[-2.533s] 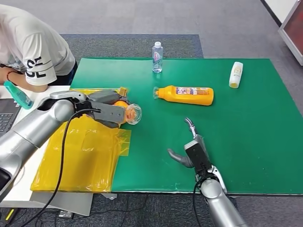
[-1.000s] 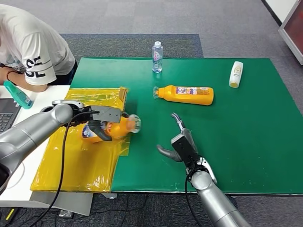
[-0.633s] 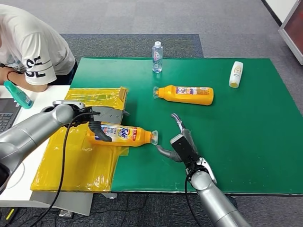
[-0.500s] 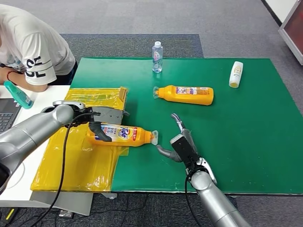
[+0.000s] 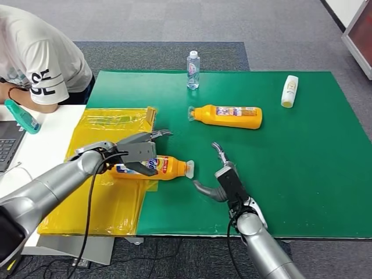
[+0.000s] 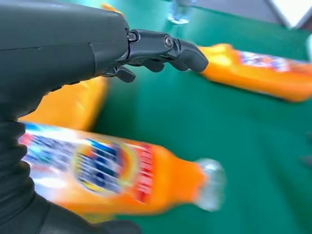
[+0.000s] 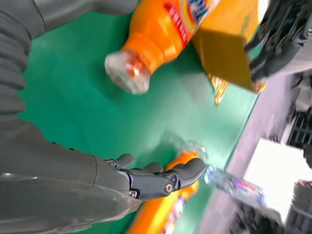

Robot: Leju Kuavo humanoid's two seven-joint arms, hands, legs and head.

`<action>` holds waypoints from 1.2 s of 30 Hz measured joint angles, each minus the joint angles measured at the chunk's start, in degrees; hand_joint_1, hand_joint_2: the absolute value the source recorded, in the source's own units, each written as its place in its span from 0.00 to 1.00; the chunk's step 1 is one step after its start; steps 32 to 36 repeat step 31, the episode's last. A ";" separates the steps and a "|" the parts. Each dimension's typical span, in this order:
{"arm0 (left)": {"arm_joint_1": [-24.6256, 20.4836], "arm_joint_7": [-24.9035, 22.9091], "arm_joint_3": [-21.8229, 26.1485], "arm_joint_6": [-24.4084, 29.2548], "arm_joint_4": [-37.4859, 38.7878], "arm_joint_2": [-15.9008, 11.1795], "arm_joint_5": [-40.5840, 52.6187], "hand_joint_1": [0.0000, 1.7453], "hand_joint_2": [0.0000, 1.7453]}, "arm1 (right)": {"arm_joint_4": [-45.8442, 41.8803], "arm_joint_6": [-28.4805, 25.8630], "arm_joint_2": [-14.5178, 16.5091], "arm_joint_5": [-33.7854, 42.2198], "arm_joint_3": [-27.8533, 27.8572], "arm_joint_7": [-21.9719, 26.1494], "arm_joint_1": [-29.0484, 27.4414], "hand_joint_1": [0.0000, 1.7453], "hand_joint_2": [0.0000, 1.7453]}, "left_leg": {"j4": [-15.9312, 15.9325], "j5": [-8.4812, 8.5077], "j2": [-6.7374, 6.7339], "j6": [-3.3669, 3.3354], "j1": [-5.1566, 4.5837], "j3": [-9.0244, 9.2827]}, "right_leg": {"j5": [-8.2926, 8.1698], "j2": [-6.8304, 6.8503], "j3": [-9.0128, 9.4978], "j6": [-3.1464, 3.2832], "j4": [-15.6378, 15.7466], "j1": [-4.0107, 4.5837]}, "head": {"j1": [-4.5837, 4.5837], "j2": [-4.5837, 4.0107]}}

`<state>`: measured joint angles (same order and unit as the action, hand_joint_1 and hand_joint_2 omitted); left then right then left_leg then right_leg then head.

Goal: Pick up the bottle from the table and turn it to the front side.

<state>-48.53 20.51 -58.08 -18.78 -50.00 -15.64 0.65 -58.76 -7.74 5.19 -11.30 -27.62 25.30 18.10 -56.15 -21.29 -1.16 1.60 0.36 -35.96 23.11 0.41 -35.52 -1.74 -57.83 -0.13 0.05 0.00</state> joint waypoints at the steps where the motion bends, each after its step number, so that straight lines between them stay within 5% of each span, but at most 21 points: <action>1: 1.68 0.42 1.72 1.00 -1.38 0.32 0.70 0.00 0.50 | -0.37 1.82 -0.03 1.90 0.57 0.04 -0.44 0.00 0.75 | 0.00 -0.01 0.00 0.00 0.00 0.00 | 0.00 0.00 0.00 0.00 0.01 -0.01 | 0.01 0.00; 2: 3.54 0.73 3.60 2.04 -2.98 0.59 1.71 0.00 0.25 | -0.88 3.61 -0.09 3.71 1.22 0.09 -0.99 0.00 0.50 | 0.00 -0.01 0.00 -0.01 -0.01 0.00 | 0.00 0.00 0.00 0.00 0.01 -0.01 | 0.01 0.00; 3: 5.57 0.87 5.56 3.02 -4.88 0.82 3.03 0.00 0.00 | -1.56 5.29 -0.20 5.29 1.99 0.13 -1.60 0.00 0.50 | 0.00 -0.02 0.00 -0.02 -0.01 0.00 | 0.00 0.00 -0.01 0.00 0.01 -0.02 | 0.01 0.00; 4: 7.73 0.78 7.54 3.81 -6.85 1.03 4.41 0.00 0.00 | -2.35 6.65 -0.34 6.38 2.78 0.14 -2.25 0.00 0.50 | 0.00 -0.03 -0.01 -0.02 -0.01 0.00 | 0.00 0.00 -0.01 0.00 0.02 -0.01 | 0.02 0.00; 6: 12.07 0.40 11.24 5.13 -10.59 1.46 7.09 0.00 0.00 | -4.18 8.64 -0.71 7.54 4.41 0.08 -3.54 0.00 1.00 | 0.00 -0.05 -0.01 -0.02 0.00 0.00 | 0.01 -0.01 -0.02 0.00 0.02 -0.01 | 0.02 0.00; 8: 16.23 0.42 14.59 6.84 -13.88 1.96 9.45 0.00 0.00 | -6.11 9.66 -1.03 7.94 5.91 0.05 -4.76 0.00 1.00 | 0.00 -0.06 -0.01 -0.02 0.00 -0.01 | 0.02 -0.01 -0.03 0.00 0.02 0.00 | 0.01 0.00; 12: 24.21 1.66 20.77 14.72 -20.55 3.92 14.06 0.00 0.00 | -10.44 9.63 -1.28 8.28 8.35 0.32 -7.25 0.00 0.00 | 0.00 -0.07 -0.01 -0.03 0.00 -0.03 | 0.04 0.00 -0.04 -0.01 0.03 0.00 | 0.01 0.00; 19: 32.86 5.99 27.00 20.89 -28.58 7.44 15.96 0.00 0.00 | -16.02 15.98 -1.67 13.55 10.33 0.86 -8.31 0.00 0.00 | 0.00 -0.08 -0.01 -0.08 0.00 -0.06 | 0.03 0.00 -0.04 -0.03 0.04 -0.01 | 0.02 0.00; 23: 34.52 8.46 28.87 20.25 -29.66 8.25 16.19 0.00 0.00 | -16.96 16.91 -3.20 12.03 10.38 0.35 -6.39 0.00 1.00 | 0.00 -0.01 -0.01 -0.12 0.00 -0.05 | -0.02 0.01 -0.02 -0.06 0.04 0.00 | 0.01 0.00; 26: 35.57 8.94 30.10 19.10 -30.07 8.62 16.17 0.00 0.00 | -18.91 15.92 -4.29 9.06 10.40 0.90 -6.39 0.00 1.00 | 0.00 0.01 -0.01 -0.13 0.00 -0.05 | -0.05 0.01 -0.01 -0.07 0.04 0.00 | 0.01 0.00; 30: 37.94 10.44 31.78 17.90 -31.31 9.23 15.73 0.00 1.00 | -22.59 13.12 -4.56 6.50 10.39 2.52 -9.24 0.00 1.00 | 0.00 0.00 -0.01 -0.14 0.00 -0.06 | -0.03 0.01 -0.01 -0.07 0.04 0.00 | 0.02 0.00; 36: 38.32 10.69 31.99 17.72 -31.52 9.34 15.60 0.00 1.00 | -23.05 12.72 -4.55 6.37 10.38 2.80 -9.76 0.00 1.00 | 0.00 0.00 -0.01 -0.14 0.00 -0.06 | -0.03 0.02 -0.01 -0.07 0.04 0.00 | 0.02 0.00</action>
